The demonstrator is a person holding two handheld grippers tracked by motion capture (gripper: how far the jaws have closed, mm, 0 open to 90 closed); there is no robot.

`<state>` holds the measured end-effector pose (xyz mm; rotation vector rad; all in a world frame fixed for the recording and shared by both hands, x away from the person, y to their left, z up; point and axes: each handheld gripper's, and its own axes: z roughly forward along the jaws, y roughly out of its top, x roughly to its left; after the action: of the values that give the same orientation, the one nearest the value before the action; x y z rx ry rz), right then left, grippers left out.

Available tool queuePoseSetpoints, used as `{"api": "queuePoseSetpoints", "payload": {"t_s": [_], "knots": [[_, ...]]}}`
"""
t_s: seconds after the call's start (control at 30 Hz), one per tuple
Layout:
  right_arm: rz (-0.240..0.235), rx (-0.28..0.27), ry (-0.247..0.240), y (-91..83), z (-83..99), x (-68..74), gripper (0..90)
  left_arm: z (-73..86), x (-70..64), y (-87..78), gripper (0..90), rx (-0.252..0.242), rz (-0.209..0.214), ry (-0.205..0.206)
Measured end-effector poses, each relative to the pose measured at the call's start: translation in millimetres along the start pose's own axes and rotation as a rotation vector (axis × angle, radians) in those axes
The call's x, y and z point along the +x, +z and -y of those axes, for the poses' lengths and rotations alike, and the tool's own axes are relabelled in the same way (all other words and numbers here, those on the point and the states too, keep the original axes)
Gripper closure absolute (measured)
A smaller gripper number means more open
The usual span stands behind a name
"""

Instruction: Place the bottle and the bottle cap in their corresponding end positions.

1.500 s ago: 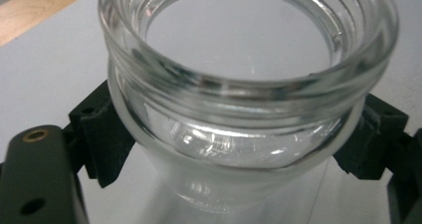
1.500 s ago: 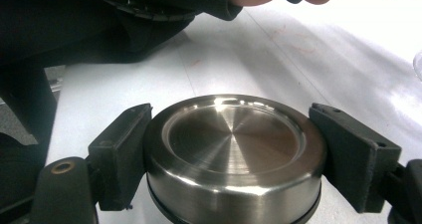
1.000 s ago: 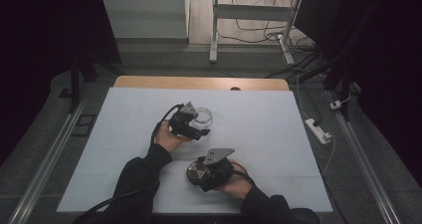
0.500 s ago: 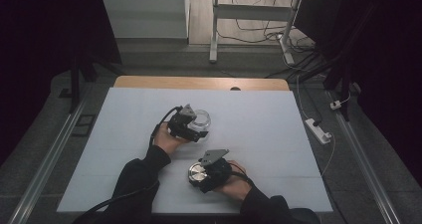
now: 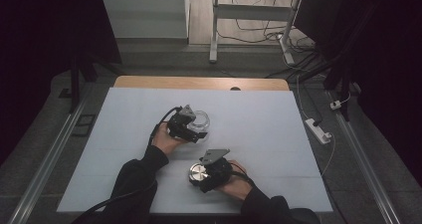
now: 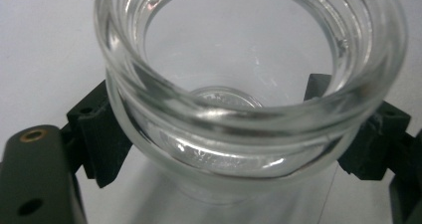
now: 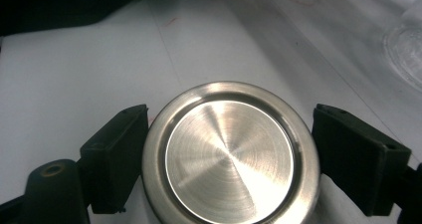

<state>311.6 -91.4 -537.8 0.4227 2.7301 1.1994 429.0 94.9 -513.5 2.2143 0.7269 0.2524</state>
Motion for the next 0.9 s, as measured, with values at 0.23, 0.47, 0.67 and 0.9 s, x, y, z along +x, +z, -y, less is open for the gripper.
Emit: {"api": "queuePoseSetpoints", "payload": {"t_s": [0.23,0.47,0.67,0.9], "knots": [[-0.005,-0.031,0.044,-6.6,-3.7,-1.9,11.8,3.1,2.5,-3.9,8.7,0.009,0.021,-0.020],[-0.014,-0.045,0.076,-11.6,-5.0,-4.6,10.1,6.2,2.3,-11.9,4.7,0.006,0.014,-0.029],[-0.013,-0.046,0.070,-14.1,-6.2,-3.5,9.2,9.4,2.0,-20.7,2.5,-0.006,0.030,-0.043],[-0.009,-0.048,0.071,-16.7,-7.1,-3.2,8.3,12.6,-1.8,-30.2,0.0,-0.025,0.046,-0.055]]}}
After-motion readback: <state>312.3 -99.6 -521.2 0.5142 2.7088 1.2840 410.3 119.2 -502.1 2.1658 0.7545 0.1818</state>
